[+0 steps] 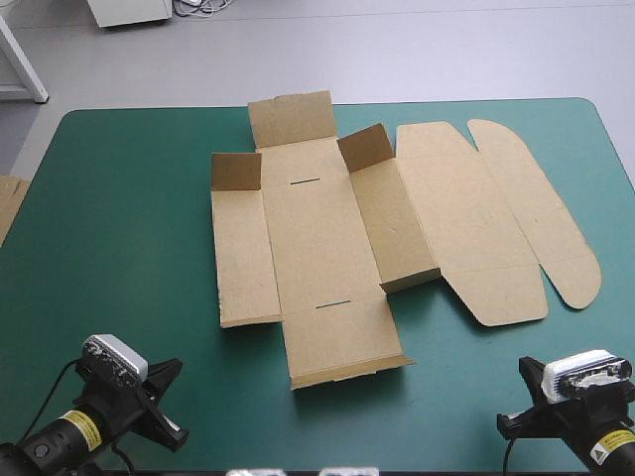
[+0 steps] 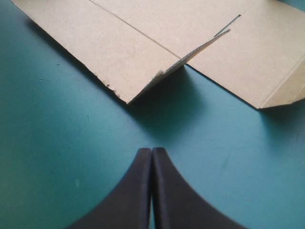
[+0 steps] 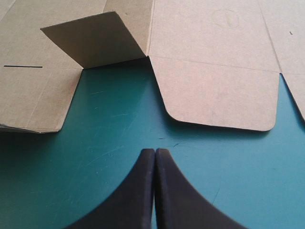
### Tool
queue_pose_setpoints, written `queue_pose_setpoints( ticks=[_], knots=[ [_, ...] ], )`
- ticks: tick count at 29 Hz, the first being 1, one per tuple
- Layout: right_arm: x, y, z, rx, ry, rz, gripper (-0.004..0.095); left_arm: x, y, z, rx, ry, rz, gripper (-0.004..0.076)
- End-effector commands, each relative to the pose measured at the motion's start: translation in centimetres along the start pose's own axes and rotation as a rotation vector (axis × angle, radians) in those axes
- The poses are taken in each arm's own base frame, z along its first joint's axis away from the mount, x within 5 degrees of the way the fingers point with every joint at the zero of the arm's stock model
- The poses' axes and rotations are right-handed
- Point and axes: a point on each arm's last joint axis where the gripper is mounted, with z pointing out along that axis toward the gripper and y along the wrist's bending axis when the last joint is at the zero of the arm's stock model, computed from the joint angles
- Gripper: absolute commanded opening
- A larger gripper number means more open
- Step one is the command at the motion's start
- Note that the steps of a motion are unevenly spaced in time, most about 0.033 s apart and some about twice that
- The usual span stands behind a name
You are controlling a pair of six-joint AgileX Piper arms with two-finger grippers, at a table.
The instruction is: Fold the box
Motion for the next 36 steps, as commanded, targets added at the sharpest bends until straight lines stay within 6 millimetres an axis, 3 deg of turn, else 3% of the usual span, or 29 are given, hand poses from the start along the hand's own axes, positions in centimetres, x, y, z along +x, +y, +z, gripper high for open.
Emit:
queue_pose_setpoints(
  ticks=[1, 17, 23, 28, 33, 35, 36],
  knots=[
    [-1.5, 0.0, -0.5, 0.005, -0.092, -0.002, -0.0016, -1.2, 0.0, -0.4, 0.009, -0.078, -0.002, -0.0010],
    [-1.5, 0.0, -0.5, 0.006, -0.092, -0.013, -0.0016, -1.2, 0.0, -0.4, 0.008, -0.073, -0.006, -0.0010],
    [-3.4, -0.2, -1.1, 0.041, -0.099, -0.094, -0.0016, -3.0, 0.5, -1.1, -0.030, -0.004, -0.004, -0.0008],
    [-5.5, -0.3, 0.1, 0.056, -0.053, -0.092, -0.0015, -6.0, 1.0, -1.1, -0.084, -0.001, 0.022, 0.0020],
    [-8.3, -0.4, 1.3, 0.056, -0.072, -0.030, -0.0015, -9.1, 1.7, -1.3, -0.153, -0.023, 0.037, 0.0134],
    [-9.4, -0.4, 1.6, 0.055, -0.086, -0.021, -0.0013, -10.1, 2.1, -1.4, -0.194, -0.031, 0.024, 0.0218],
    [-10.7, -0.5, 1.7, 0.070, -0.097, -0.025, -0.0013, -11.0, 2.8, -1.7, -0.265, -0.042, -0.011, 0.0300]
  ],
)
